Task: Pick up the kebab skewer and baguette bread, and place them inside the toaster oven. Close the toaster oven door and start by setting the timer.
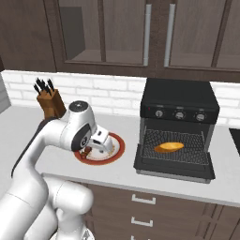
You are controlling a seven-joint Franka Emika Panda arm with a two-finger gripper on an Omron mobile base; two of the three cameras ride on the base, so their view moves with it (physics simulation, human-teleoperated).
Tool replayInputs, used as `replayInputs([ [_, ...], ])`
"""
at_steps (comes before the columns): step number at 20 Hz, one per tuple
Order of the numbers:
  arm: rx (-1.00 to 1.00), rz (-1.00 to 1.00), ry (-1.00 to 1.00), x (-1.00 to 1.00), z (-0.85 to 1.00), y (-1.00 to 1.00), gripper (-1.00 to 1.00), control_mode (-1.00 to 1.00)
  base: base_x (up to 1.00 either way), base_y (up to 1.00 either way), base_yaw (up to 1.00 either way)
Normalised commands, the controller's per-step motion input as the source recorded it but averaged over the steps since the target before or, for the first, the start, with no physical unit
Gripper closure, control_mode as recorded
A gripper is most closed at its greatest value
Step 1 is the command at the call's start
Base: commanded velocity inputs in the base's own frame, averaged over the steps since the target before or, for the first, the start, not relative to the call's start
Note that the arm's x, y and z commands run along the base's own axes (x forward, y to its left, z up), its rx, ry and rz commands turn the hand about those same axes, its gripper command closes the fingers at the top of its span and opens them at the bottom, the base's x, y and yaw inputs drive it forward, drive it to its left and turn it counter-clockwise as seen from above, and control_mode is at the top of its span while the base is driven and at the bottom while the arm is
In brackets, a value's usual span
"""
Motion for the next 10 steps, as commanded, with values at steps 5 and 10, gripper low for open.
replayInputs([
  [5, 0.0, 0.06, 0.03, 0.35, -0.03, 0.74, -1.0, -1.0, 0.0, 0.0, 0.0],
  [10, 0.0, 0.04, 0.03, 0.25, -0.3, 0.58, -1.0, -1.0, 0.0, 0.0, 0.0],
])
